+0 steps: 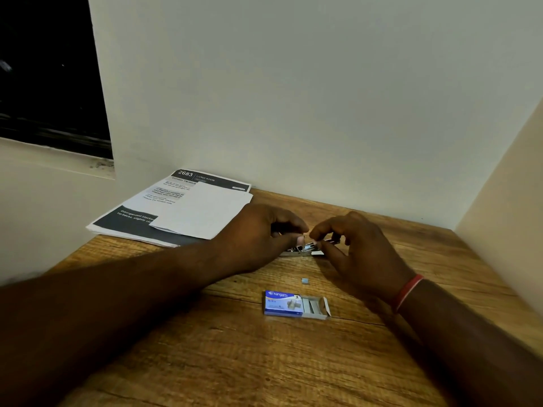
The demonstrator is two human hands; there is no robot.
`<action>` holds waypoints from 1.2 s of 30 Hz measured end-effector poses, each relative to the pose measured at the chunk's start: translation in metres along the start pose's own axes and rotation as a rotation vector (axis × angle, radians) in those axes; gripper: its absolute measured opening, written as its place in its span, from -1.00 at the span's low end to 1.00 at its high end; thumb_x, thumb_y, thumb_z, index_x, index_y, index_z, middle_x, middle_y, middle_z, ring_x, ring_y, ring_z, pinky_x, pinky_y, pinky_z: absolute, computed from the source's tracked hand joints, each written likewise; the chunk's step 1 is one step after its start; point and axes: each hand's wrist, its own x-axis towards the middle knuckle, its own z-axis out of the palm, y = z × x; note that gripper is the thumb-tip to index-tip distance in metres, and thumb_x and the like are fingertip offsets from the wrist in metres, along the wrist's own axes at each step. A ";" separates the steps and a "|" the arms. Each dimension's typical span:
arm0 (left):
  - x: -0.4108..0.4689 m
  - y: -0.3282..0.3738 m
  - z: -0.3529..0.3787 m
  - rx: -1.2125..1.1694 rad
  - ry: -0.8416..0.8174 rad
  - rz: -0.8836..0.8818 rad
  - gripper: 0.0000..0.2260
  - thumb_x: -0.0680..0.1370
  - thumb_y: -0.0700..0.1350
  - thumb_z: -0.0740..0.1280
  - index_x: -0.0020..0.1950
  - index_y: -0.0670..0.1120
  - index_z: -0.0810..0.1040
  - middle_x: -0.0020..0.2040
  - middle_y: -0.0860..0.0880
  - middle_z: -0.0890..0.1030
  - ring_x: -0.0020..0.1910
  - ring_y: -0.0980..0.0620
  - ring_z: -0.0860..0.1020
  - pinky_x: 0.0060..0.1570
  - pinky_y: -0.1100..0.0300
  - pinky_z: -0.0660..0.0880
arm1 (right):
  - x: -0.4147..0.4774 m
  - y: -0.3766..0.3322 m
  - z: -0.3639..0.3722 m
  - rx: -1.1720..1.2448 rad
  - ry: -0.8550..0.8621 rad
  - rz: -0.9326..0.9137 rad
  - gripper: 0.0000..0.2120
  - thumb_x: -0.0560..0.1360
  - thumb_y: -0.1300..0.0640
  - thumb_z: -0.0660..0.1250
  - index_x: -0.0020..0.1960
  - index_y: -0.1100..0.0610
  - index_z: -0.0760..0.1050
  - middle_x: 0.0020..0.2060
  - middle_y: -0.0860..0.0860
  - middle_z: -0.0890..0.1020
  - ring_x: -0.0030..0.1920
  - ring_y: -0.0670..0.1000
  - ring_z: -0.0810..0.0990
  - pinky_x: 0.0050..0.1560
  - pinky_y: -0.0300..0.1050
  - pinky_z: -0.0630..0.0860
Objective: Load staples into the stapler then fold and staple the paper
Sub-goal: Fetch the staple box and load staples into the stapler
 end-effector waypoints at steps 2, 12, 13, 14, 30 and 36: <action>0.000 0.000 0.002 -0.017 -0.005 0.003 -0.87 0.61 -0.08 0.62 0.14 0.10 0.84 0.03 0.34 0.77 0.02 0.30 0.73 0.02 0.40 0.62 | 0.000 0.002 0.001 0.009 -0.005 -0.017 -0.78 0.61 0.07 0.55 0.11 -0.25 0.66 0.03 -0.20 0.67 0.07 -0.19 0.57 -0.03 -0.19 0.42; 0.003 0.001 0.010 -0.034 0.008 -0.041 -0.88 0.62 -0.10 0.62 0.15 0.01 0.82 -0.03 0.16 0.80 0.02 0.25 0.74 -0.01 0.46 0.60 | 0.003 0.005 0.000 0.018 0.015 -0.057 -0.76 0.60 0.14 0.56 0.13 -0.17 0.64 0.00 -0.24 0.70 0.01 -0.18 0.60 -0.07 -0.27 0.41; 0.003 0.001 0.010 -0.034 0.009 -0.040 -0.88 0.62 -0.10 0.62 0.15 0.01 0.82 -0.03 0.16 0.80 0.02 0.24 0.74 -0.01 0.45 0.60 | 0.003 0.005 0.000 0.015 0.013 -0.059 -0.76 0.60 0.14 0.56 0.13 -0.17 0.63 0.00 -0.24 0.70 0.00 -0.18 0.60 -0.07 -0.27 0.42; 0.003 0.002 0.010 -0.035 0.010 -0.038 -0.88 0.62 -0.11 0.62 0.15 0.00 0.82 -0.03 0.16 0.80 0.03 0.24 0.74 0.00 0.45 0.60 | 0.003 0.004 0.000 0.011 0.010 -0.061 -0.76 0.60 0.14 0.56 0.14 -0.17 0.63 0.00 -0.24 0.70 0.00 -0.19 0.60 -0.06 -0.26 0.43; 0.000 -0.001 0.008 -0.052 0.010 -0.040 -0.90 0.62 -0.10 0.62 0.12 0.01 0.81 -0.05 0.14 0.80 0.00 0.21 0.75 -0.05 0.46 0.58 | 0.001 -0.018 -0.008 -0.192 0.038 -0.121 -0.71 0.60 0.11 0.58 0.28 -0.11 0.69 -0.06 -0.26 0.58 -0.02 -0.04 0.58 0.01 0.03 0.60; 0.000 0.000 0.007 -0.065 0.007 -0.036 -0.91 0.61 -0.10 0.63 0.10 0.02 0.81 -0.05 0.17 0.79 -0.02 0.25 0.75 -0.04 0.44 0.60 | -0.001 -0.016 -0.010 -0.208 0.048 -0.089 -0.77 0.59 0.04 0.58 0.22 -0.15 0.72 -0.09 -0.11 0.57 -0.04 0.00 0.59 -0.03 -0.03 0.52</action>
